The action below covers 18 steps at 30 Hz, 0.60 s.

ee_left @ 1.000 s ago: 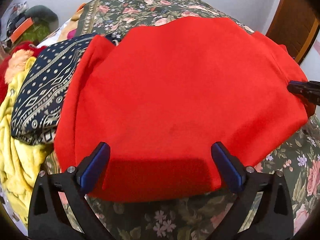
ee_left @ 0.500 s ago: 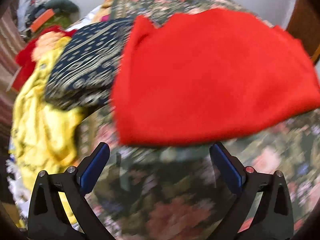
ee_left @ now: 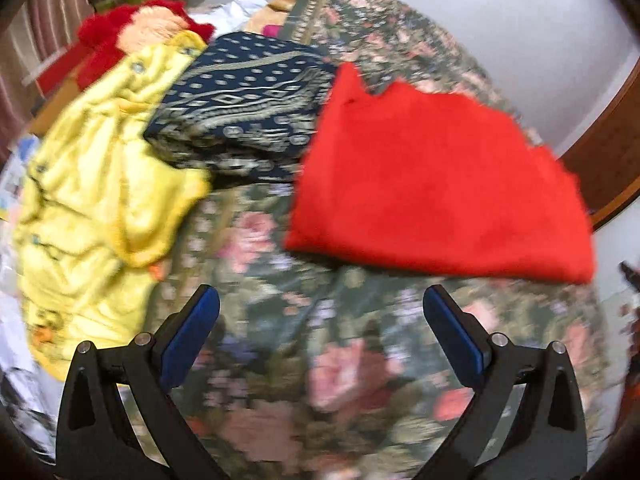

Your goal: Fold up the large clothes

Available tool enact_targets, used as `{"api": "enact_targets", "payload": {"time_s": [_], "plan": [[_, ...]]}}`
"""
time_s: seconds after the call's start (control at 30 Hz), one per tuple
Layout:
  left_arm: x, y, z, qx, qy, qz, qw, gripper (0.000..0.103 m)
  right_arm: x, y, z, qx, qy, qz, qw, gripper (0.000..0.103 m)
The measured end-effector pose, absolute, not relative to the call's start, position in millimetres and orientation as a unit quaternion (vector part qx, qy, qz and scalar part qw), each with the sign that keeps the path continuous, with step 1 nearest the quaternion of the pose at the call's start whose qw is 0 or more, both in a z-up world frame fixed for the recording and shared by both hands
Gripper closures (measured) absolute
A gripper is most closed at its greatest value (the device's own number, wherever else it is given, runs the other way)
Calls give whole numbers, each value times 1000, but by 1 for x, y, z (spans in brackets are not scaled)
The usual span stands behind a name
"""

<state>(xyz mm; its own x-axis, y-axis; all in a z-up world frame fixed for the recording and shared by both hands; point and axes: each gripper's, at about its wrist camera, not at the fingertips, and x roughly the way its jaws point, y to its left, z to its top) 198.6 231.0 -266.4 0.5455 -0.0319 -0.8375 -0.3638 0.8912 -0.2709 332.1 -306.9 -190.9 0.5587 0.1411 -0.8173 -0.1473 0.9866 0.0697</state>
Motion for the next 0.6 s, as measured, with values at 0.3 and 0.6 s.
{"api": "enact_targets", "payload": {"time_s": [0.3, 0.6], "plan": [[234, 209, -296, -352, 469, 6, 810, 0, 324, -245, -168, -1, 440, 154, 885, 0], [257, 223, -327, -449, 421, -36, 788, 2, 339, -196, -186, -22, 455, 188, 870, 0]]}}
